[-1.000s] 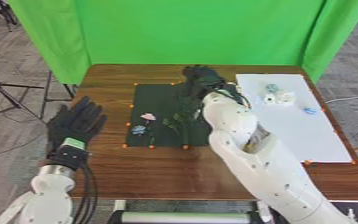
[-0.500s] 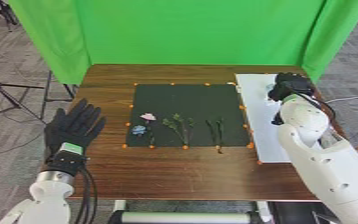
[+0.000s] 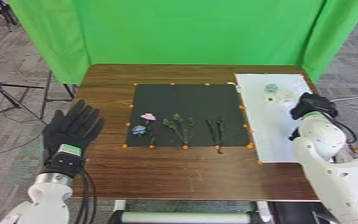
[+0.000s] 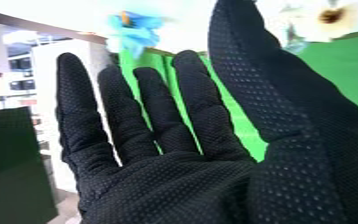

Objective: Arrange flowers

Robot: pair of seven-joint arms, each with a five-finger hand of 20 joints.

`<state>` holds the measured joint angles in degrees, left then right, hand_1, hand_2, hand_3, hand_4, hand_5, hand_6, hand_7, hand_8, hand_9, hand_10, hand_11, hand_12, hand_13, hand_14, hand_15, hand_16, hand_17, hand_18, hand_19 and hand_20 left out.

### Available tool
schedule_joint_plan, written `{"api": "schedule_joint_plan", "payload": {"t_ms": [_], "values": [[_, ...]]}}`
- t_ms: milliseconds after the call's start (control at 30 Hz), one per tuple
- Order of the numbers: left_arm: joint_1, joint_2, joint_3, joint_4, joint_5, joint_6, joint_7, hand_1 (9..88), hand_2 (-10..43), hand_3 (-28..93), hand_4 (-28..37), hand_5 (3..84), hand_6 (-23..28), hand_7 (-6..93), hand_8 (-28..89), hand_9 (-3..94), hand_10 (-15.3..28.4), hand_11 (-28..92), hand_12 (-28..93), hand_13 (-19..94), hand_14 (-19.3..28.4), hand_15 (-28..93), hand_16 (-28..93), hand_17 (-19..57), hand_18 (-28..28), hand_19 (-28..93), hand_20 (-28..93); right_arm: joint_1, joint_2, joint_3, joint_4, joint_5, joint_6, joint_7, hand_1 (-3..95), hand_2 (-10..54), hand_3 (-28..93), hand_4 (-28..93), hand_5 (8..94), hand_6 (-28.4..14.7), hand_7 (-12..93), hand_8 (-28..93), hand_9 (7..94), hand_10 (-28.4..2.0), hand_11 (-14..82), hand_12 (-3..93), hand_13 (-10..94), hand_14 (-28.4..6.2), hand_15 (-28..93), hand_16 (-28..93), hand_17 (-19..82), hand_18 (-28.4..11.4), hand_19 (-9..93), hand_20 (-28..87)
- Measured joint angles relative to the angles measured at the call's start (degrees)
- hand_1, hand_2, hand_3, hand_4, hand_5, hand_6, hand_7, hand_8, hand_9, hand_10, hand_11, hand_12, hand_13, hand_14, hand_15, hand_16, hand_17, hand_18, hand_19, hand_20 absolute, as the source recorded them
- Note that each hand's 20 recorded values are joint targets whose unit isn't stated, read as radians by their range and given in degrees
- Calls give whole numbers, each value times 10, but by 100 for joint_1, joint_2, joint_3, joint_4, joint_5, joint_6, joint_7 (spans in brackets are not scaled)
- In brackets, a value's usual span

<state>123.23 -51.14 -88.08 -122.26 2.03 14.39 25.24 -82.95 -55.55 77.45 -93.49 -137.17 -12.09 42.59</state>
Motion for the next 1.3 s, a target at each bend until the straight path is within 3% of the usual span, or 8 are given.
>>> {"api": "schedule_joint_plan", "payload": {"t_ms": [133, 367, 467, 533, 633, 700, 1067, 1300], "values": [[-4, 31, 17, 0, -1, -1, 18, 277, 176, 724, -283, 433, 55, 195, -114, 422, 135, 238, 112, 291, 151, 457, -77, -41, 152, 424, 123, 6, 39, 41, 78, 22, 52, 73, 502, -95, 797, -283, 407, -72, 178, -137, 320, -167, 132, 88, 235, -168, 297, 5, 186, -219, 582, 101], [-6, 32, 17, 1, -5, 0, 30, 277, 178, 723, -283, 441, 59, 200, -113, 424, 137, 241, 114, 293, 153, 462, -76, -40, 152, 424, 124, 106, 119, -41, 454, -62, 447, 120, 539, -95, 791, -283, 561, -13, 212, -155, 571, -104, 148, 113, 504, -113, 301, 63, 291, -192, 686, 138], [-7, 33, 20, 1, -8, 1, 44, 278, 180, 721, -283, 442, 59, 201, -113, 425, 138, 243, 115, 295, 153, 463, -76, -40, 152, 423, 124, 87, 147, -76, 606, -215, 854, 89, 554, -95, 772, -283, 615, 2, 215, -152, 649, -102, 150, 131, 583, -98, 320, 104, 308, -196, 749, 183], [-7, 42, 26, 0, -8, 0, 53, 278, 180, 721, -283, 443, 59, 202, -114, 425, 138, 242, 114, 295, 155, 464, -76, -40, 152, 423, 124, 50, 160, -76, 620, -263, 951, 87, 582, -95, 723, -283, 636, 7, 219, -146, 676, -101, 151, 150, 614, -84, 306, 201, 315, -200, 767, 222], [-7, 58, 34, 0, -8, 0, 66, 276, 180, 722, -283, 443, 59, 202, -115, 425, 139, 243, 115, 295, 155, 465, -76, -40, 152, 423, 124, 0, 173, -102, 628, -336, 984, 80, 636, -95, 649, -283, 707, 13, 272, -34, 807, -76, 88, 328, 686, -49, 320, 349, 327, -205, 793, 294], [-7, 68, 42, 0, -8, -1, 73, 277, 180, 721, -283, 443, 60, 202, -115, 425, 139, 242, 115, 296, 155, 465, -77, -40, 152, 422, 124, -25, 181, -153, 656, -414, 1095, 57, 644, -95, 654, -283, 736, 18, 313, -9, 849, -71, 97, 384, 706, -42, 340, 388, 330, -207, 799, 311], [-60, 62, 66, 0, 7, -4, 61, 275, 180, 723, -283, 443, 61, 200, -113, 424, 139, 244, 115, 295, 154, 464, -77, -40, 152, 422, 125, -227, 218, -476, 627, -1222, 2245, -62, 637, -95, 721, -283, 779, 7, 368, 39, 891, -85, 122, 447, 727, -54, 391, 437, 341, -218, 812, 336], [-75, 52, 57, 4, 22, -5, 7, 275, 179, 723, -283, 443, 62, 198, -113, 423, 140, 243, 114, 295, 153, 464, -77, -40, 151, 422, 125, -458, 346, -607, -224, -1262, 2573, -324, 638, -95, 720, -283, 776, 7, 371, 49, 886, -85, 120, 453, 721, -53, 397, 438, 339, -216, 811, 339]]}}
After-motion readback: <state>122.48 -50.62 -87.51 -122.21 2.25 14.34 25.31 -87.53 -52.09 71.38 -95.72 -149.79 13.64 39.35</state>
